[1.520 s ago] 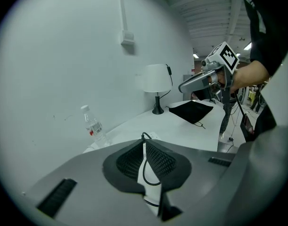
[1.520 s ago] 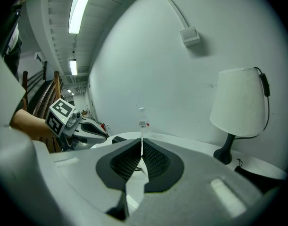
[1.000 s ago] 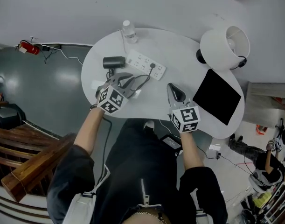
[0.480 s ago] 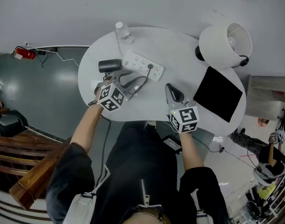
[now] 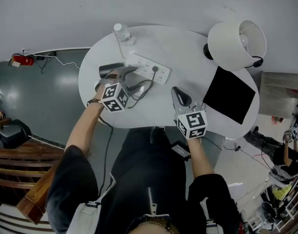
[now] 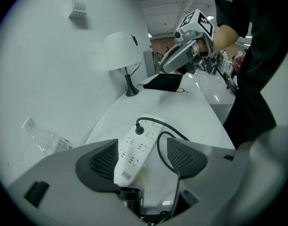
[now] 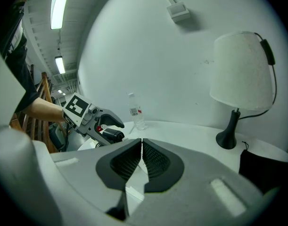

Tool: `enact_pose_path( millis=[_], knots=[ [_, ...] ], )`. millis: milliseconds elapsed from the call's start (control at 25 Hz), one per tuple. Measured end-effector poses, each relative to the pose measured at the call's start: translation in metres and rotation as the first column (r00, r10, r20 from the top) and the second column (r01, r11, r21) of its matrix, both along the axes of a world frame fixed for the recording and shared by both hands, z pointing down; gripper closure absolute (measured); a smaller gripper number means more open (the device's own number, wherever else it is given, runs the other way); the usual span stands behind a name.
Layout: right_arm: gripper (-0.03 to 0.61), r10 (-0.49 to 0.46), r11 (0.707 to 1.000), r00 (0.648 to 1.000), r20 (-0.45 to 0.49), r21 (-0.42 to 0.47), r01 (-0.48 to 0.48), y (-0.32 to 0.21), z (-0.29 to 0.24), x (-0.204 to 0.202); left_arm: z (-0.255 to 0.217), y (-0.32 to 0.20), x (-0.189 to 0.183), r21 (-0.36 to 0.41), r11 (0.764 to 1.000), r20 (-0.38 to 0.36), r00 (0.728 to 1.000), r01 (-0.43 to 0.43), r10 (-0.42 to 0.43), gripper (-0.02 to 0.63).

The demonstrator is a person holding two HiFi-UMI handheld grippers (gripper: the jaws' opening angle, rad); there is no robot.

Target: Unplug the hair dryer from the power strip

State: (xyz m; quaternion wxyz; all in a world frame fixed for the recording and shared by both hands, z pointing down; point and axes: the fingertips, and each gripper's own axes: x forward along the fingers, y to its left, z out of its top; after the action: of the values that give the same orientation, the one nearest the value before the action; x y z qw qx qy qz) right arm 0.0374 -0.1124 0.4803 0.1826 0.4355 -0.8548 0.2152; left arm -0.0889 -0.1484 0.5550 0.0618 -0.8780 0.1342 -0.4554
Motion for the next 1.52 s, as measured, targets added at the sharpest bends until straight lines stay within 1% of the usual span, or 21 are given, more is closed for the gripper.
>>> enact_pose_path(
  millis=[200,360,640,800,960,1120,1280,1360,1520],
  knots=[
    [0.574,0.0,1.0,1.0,-0.01,-0.014,0.0,0.0,0.007,0.0,0.007,-0.011,0.005,0.008,0.995,0.062,0.993,-0.096,0.096,0.29],
    [0.574,0.003,1.0,1.0,-0.009,-0.018,-0.003,-0.005,0.008,-0.002,0.014,-0.023,0.011,-0.002,0.988,0.096,0.983,-0.155,0.155,0.282],
    [0.574,0.0,1.0,1.0,-0.017,-0.015,0.0,-0.015,0.012,-0.003,0.037,-0.032,0.014,-0.033,0.969,0.176,0.953,-0.244,0.246,0.276],
    [0.574,0.003,1.0,1.0,-0.018,-0.022,-0.004,-0.018,0.016,-0.003,0.042,-0.036,0.022,-0.055,0.959,0.181,0.942,-0.277,0.282,0.276],
    [0.574,0.015,0.999,1.0,-0.015,-0.034,-0.015,-0.02,0.021,-0.002,0.061,-0.038,0.019,-0.081,0.948,0.223,0.921,-0.309,0.319,0.268],
    [0.574,0.03,0.999,0.999,-0.013,-0.044,-0.031,-0.021,0.025,-0.001,0.065,-0.04,0.024,-0.12,0.937,0.22,0.912,-0.328,0.347,0.259],
    [0.574,0.041,0.998,0.999,-0.01,-0.051,-0.041,-0.023,0.027,-0.001,0.078,-0.041,0.026,-0.138,0.924,0.243,0.892,-0.358,0.382,0.245],
    [0.574,0.047,0.997,0.999,-0.009,-0.056,-0.047,-0.024,0.029,0.0,0.082,-0.041,0.027,-0.156,0.918,0.243,0.887,-0.365,0.393,0.235],
    [0.574,0.05,0.997,0.999,-0.009,-0.066,-0.051,-0.026,0.033,0.0,0.091,-0.039,0.027,-0.186,0.907,0.253,0.874,-0.377,0.415,0.235]
  ],
)
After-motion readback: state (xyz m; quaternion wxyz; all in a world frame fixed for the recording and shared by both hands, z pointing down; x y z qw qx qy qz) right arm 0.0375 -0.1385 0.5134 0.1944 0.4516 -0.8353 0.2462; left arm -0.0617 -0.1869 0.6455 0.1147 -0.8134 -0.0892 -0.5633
